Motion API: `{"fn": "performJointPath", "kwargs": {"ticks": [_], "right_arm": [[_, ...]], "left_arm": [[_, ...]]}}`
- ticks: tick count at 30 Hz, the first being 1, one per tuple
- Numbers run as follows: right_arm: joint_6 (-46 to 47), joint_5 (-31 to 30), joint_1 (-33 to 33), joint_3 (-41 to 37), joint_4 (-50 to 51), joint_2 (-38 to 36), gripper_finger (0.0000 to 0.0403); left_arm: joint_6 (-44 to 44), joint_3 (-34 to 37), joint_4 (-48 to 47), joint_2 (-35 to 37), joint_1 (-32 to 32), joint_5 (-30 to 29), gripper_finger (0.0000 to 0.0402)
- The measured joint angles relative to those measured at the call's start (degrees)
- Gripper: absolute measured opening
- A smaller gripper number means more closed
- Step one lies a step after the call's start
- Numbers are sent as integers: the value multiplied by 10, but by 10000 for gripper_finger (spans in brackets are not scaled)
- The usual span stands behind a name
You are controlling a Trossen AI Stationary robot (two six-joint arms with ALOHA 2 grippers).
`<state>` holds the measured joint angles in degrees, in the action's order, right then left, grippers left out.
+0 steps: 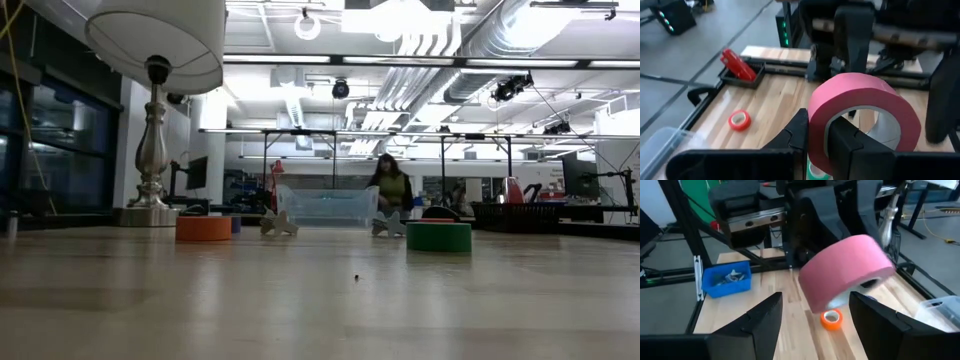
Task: Pick and place Stapler, Stapler remover, tape
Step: Put the pink tape into the transparent bin
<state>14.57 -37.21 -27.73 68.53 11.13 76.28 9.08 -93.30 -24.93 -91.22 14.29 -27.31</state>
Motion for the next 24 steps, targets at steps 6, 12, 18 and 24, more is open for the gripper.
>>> {"fn": "performJointPath", "kwargs": {"ticks": [6,12,18,24], "right_arm": [[-28,34,15,0,-42,1,221],[-57,46,15,0,-75,1,192],[-56,46,15,0,-71,1,118],[-57,51,15,0,-73,1,42]], "left_arm": [[-27,0,40,0,-5,16,35],[-28,0,50,1,-8,22,35],[-29,0,50,1,-8,22,35],[-31,0,53,1,-8,29,35]]}}
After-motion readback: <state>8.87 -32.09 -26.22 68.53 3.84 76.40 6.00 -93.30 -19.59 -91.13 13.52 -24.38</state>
